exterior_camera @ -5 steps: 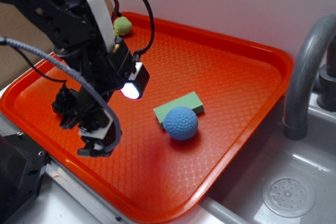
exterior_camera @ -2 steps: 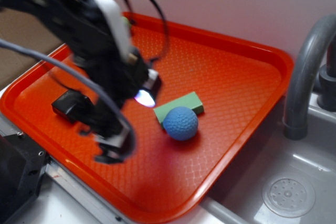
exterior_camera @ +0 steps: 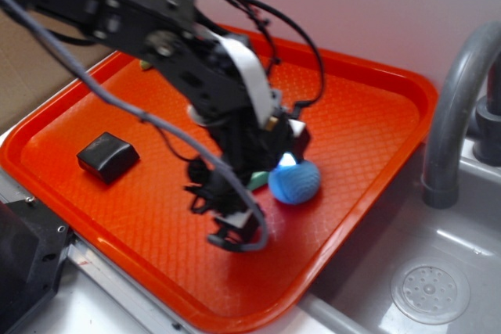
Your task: Grab the blue ball.
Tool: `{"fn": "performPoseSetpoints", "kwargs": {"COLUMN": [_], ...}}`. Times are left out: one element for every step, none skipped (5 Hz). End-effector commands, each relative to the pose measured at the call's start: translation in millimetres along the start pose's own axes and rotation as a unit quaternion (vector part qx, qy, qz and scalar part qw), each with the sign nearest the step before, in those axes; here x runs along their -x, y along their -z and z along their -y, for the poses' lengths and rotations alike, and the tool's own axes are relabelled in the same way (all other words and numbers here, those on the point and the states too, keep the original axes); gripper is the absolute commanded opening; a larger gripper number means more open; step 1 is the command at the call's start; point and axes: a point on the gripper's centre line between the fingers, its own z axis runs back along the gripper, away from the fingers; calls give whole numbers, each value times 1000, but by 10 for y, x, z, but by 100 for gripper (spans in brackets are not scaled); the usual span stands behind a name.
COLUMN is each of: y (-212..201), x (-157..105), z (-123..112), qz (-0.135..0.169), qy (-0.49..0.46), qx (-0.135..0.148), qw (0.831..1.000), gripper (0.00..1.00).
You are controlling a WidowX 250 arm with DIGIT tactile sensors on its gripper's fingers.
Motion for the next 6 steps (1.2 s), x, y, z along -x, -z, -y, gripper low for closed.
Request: {"fn": "performPoseSetpoints", "kwargs": {"y": [68,64,105,123,54,-253], "x": [175,271,314,335,379,542], "z": [2,27,61,83,99,130], "qz": [24,43,35,44,52,80], "qy": [-4,-101,-162,-200,-237,-287], "qx": [-15,9,18,29,37,49], "qw": [1000,994,986,978,969,953], "gripper": [100,0,0,0,0,0]}}
